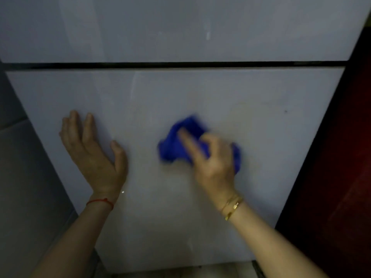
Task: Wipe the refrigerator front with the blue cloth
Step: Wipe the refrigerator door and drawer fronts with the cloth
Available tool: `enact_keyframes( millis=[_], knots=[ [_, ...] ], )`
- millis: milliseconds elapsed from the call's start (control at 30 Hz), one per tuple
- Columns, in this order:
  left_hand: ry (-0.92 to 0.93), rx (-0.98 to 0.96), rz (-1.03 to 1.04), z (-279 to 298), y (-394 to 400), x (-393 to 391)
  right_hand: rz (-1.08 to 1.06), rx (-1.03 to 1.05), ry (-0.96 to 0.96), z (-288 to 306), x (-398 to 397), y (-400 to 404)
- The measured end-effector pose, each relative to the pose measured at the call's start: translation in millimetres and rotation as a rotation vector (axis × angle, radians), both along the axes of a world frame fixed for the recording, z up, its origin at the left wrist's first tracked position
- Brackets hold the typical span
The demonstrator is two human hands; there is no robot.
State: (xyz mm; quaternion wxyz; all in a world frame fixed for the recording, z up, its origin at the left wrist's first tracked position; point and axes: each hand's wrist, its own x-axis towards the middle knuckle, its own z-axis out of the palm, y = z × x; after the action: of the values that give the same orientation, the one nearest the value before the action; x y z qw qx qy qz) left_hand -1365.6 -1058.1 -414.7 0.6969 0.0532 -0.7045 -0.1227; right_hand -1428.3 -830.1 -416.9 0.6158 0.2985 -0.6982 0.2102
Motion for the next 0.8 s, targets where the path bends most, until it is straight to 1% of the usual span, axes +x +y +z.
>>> enact_keyframes(
  millis=[33, 67, 100, 133, 167, 233, 267, 300, 333, 367, 400, 500, 533, 567, 600, 633, 667, 767, 800],
  knots=[
    [0.001, 0.001, -0.005, -0.4, -0.8, 0.7, -0.019, 0.187, 0.042, -25.3, 5.0, -2.0],
    [0.002, 0.002, -0.007, -0.2, -1.4, 1.1, -0.034, 0.286, 0.057, -41.5, 4.3, 3.8],
    [0.001, 0.002, -0.005, 0.3, -1.5, 1.3, -0.042, 0.282, 0.048, -44.4, 1.2, 16.0],
    [-0.001, 0.005, 0.000, 0.4, -1.0, 1.3, -0.047, 0.199, 0.024, -37.8, -3.1, 30.0],
    [-0.003, 0.007, 0.003, 0.4, -0.1, 0.9, -0.045, 0.070, -0.008, -24.2, -6.6, 41.2],
    [-0.003, 0.006, 0.013, -0.1, 1.0, 0.2, 0.006, -0.257, -0.075, 24.2, -14.9, 57.6],
    [-0.004, 0.005, 0.019, -0.1, 1.1, 0.1, 0.040, -0.400, -0.075, 51.3, -20.1, 58.9],
    [-0.005, 0.005, 0.022, -0.1, 0.9, -0.2, 0.045, -0.484, -0.059, 72.9, -22.2, 53.4],
    [-0.006, 0.005, 0.021, -0.3, 0.8, 0.0, 0.040, -0.487, -0.034, 83.5, -22.0, 43.2],
    [-0.007, 0.005, 0.017, -0.1, 0.3, 0.2, 0.035, -0.412, 0.002, 81.8, -18.0, 29.8],
    [-0.007, 0.006, 0.013, 0.4, -0.2, 0.4, 0.033, -0.271, 0.056, 66.7, -12.0, 15.2],
    [-0.017, 0.010, -0.003, 0.5, -1.8, 1.7, 0.014, 0.331, 0.204, -25.5, 4.9, -10.5],
    [-0.023, 0.004, -0.001, -0.2, -2.2, 2.1, 0.014, 0.456, 0.226, -47.4, 5.8, -8.2],
    [-0.034, -0.005, 0.007, -0.4, -2.7, 2.8, 0.031, 0.516, 0.214, -56.8, 5.8, -3.0],
    [-0.046, -0.012, 0.018, -0.5, -3.4, 3.4, 0.049, 0.527, 0.193, -52.8, 4.4, 4.0],
    [-0.057, -0.013, 0.027, -0.9, -4.1, 3.5, 0.045, 0.491, 0.189, -36.9, 4.1, 8.7],
    [-0.065, -0.013, 0.034, -1.5, -5.0, 3.6, 0.035, 0.396, 0.182, -13.5, 3.5, 11.6],
    [-0.068, -0.024, 0.050, -1.5, -4.9, 2.5, -0.006, -0.037, 0.146, 76.0, -9.5, 10.3],
    [-0.072, -0.028, 0.047, -1.7, -5.6, 3.2, -0.027, -0.123, 0.153, 92.3, -12.4, 5.3]
  ],
)
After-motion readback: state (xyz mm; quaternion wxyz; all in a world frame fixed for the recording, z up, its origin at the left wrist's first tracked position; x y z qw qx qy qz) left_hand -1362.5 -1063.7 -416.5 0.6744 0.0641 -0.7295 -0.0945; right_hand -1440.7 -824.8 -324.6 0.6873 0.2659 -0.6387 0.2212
